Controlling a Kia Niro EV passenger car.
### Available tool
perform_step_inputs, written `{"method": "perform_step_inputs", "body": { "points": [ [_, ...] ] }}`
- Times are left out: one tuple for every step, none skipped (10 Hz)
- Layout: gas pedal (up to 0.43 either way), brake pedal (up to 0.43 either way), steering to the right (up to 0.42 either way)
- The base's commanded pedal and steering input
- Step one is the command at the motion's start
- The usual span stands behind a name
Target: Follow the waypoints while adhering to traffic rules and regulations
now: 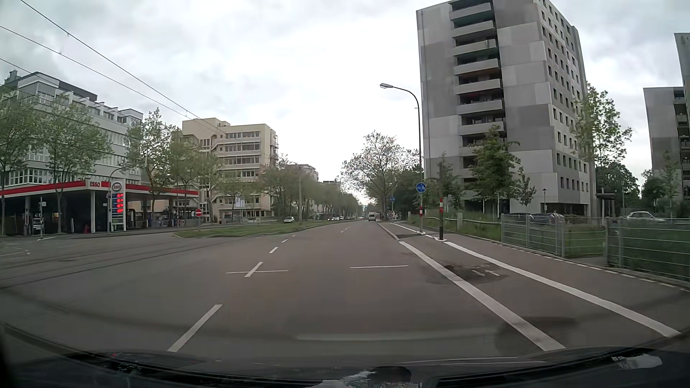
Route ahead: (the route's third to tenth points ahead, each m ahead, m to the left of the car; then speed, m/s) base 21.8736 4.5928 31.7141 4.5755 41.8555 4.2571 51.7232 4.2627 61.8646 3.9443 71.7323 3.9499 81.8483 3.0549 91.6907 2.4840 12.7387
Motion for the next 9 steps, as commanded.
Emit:
{"method": "perform_step_inputs", "body": {
  "points": [
    [0.059, 0.0, 0.004],
    [0.067, 0.0, 0.004],
    [0.067, 0.0, 0.005],
    [0.087, 0.0, 0.005],
    [0.087, 0.0, 0.004],
    [0.087, 0.0, 0.003],
    [0.098, 0.0, 0.003],
    [0.098, 0.0, 0.003],
    [0.098, 0.0, 0.003]
  ]
}}
